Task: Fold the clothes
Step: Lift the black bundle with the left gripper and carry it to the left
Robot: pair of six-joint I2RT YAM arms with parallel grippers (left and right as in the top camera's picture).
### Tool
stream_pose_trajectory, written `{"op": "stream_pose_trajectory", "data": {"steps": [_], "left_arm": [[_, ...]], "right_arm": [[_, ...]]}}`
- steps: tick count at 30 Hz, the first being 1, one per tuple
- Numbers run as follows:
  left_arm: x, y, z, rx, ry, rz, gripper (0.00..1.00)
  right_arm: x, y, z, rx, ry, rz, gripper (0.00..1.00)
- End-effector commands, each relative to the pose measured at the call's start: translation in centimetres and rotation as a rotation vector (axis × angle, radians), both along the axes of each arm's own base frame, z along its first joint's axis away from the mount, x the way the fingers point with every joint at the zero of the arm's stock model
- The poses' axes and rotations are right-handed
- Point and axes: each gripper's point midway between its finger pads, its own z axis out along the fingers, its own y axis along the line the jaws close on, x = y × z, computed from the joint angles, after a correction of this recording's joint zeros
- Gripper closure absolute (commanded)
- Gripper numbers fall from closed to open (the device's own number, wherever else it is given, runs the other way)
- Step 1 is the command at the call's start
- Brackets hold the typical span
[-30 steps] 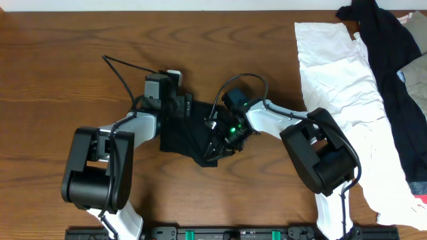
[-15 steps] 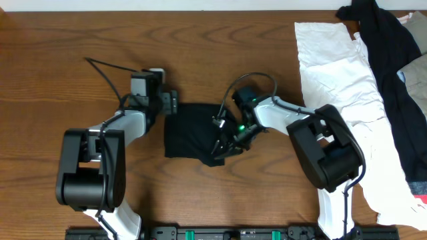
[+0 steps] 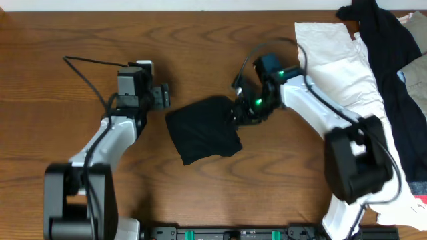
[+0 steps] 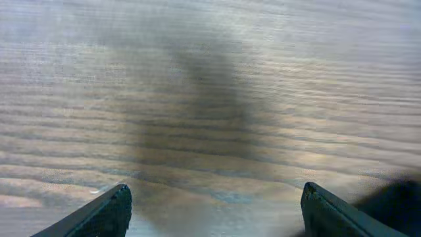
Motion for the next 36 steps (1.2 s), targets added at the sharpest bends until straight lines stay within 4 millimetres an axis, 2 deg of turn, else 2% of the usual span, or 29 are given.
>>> {"op": "stream_pose_trajectory", "data": {"steps": [1, 4, 6, 8, 10, 14, 19, 24, 28, 30, 31, 33, 34, 35, 36], "left_arm": [[-1.2, -2.1, 1.3, -0.086, 0.007, -0.089, 0.18], [-3.1, -4.8, 1.6, -0.162, 0.046, -0.241, 0.19], [-4.3, -5.9, 1.1, -0.124, 0.062, -0.374, 0.19], [-5.3, -6.4, 0.3, -0.042, 0.074, -0.496, 0.18], [-5.8, -6.7, -0.5, 0.003, 0.083, -0.565, 0.12], [-5.9, -6.8, -2.2, -0.003, 0.122, -0.581, 0.03], [-6.1, -7.1, -5.4, -0.040, 0.188, -0.593, 0.03], [-8.6, -9.0, -7.2, -0.189, 0.289, -0.654, 0.03], [-10.5, -9.5, -7.5, -0.251, 0.365, -0.667, 0.07], [-11.0, -9.7, -7.4, -0.269, 0.383, -0.670, 0.17], [-11.1, -9.7, -7.5, -0.271, 0.388, -0.669, 0.29], [-11.1, -9.6, -7.5, -0.270, 0.388, -0.667, 0.75], [-11.0, -9.5, -7.5, -0.270, 0.386, -0.664, 0.89], [-10.8, -9.4, -7.4, -0.270, 0.380, -0.661, 0.94], [-10.7, -9.3, -7.3, -0.269, 0.374, -0.656, 0.94]], "right_arm": [[0.4, -0.9, 1.5, -0.054, -0.098, 0.014, 0.56], [0.3, -2.0, 0.9, -0.134, -0.108, 0.009, 0.56], [0.4, -2.8, 0.3, -0.184, -0.113, 0.003, 0.56], [0.6, -3.2, 0.1, -0.207, -0.122, -0.004, 0.56], [0.9, -3.6, 0.0, -0.219, -0.126, -0.012, 0.56], [1.0, -4.1, 0.0, -0.223, -0.119, -0.025, 0.56], [0.8, -4.2, 0.1, -0.227, -0.111, -0.024, 0.55], [0.8, -4.2, 0.1, -0.228, -0.108, -0.024, 0.55], [0.8, -4.3, 0.0, -0.232, -0.110, -0.025, 0.55], [0.9, -4.4, 0.0, -0.232, -0.110, -0.028, 0.55], [0.9, -4.4, 0.0, -0.232, -0.110, -0.028, 0.55], [0.9, -4.4, 0.0, -0.232, -0.109, -0.029, 0.56], [0.9, -4.4, 0.0, -0.232, -0.109, -0.028, 0.56], [0.9, -4.4, 0.0, -0.232, -0.109, -0.028, 0.56], [0.9, -4.4, 0.0, -0.233, -0.109, -0.028, 0.56]]}}
